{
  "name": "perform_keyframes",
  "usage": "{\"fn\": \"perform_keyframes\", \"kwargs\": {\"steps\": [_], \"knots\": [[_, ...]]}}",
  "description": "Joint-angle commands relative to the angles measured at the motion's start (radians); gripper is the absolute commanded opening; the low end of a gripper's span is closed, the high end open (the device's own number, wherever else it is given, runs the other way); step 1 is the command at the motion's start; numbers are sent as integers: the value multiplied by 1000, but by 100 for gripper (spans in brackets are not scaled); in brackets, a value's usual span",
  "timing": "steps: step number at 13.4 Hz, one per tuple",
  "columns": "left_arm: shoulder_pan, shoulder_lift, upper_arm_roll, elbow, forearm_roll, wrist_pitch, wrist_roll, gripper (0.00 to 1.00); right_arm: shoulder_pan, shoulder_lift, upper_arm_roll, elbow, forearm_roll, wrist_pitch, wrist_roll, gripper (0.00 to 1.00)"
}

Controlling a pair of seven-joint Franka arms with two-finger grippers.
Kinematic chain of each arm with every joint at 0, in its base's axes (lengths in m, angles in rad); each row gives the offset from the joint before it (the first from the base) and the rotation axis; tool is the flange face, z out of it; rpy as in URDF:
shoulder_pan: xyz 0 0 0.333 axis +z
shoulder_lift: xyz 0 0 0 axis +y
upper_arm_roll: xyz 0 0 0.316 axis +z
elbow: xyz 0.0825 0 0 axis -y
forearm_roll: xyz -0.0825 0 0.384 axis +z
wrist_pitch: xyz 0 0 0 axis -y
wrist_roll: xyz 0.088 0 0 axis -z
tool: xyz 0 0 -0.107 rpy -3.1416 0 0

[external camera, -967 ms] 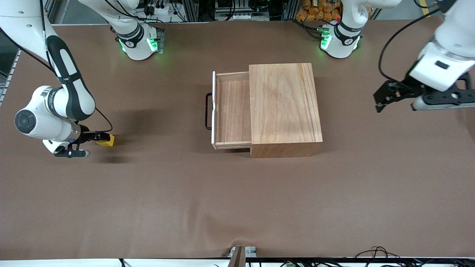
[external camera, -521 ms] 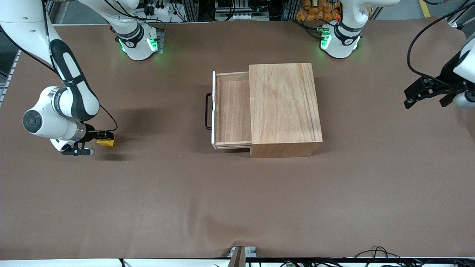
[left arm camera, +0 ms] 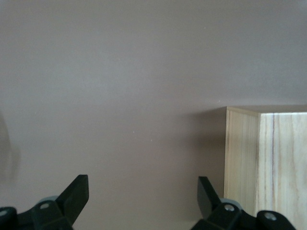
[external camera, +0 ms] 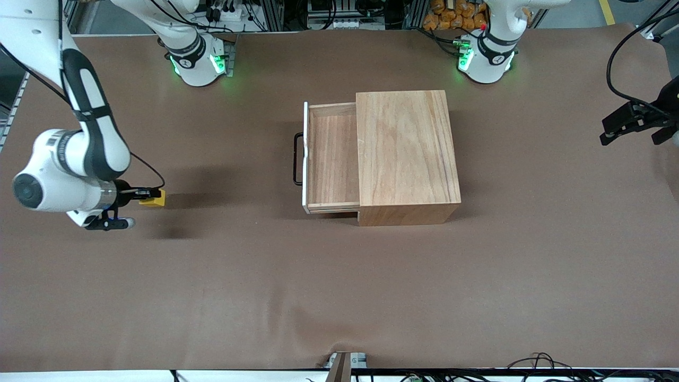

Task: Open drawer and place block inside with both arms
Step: 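Carry the yellow cube with the right gripper over the open drawer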

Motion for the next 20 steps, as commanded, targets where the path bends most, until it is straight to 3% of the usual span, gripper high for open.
{"fn": "perform_keyframes", "kwargs": {"steps": [1,4,6,10,12,14,20], "knots": [[7,-23,-29,-8,-17,-30,6,100,83,-2,2,179,70,-217,120,0],[3,-53,-47,-14,-20,-45,8,100,250,-14,23,297,112,-308,278,0],[7,-67,-50,-19,-20,-67,14,100,367,-13,87,339,113,-304,559,0],[9,-98,-50,-59,-44,-76,22,100,429,-10,248,368,135,-257,724,0],[10,-112,-49,-73,-52,-74,25,100,465,-4,296,358,127,-176,789,0],[9,-115,-50,-73,-51,-74,25,100,539,22,298,356,113,-90,836,0],[7,-115,-50,-83,-51,-70,22,100,605,95,298,307,12,26,881,0]]}}
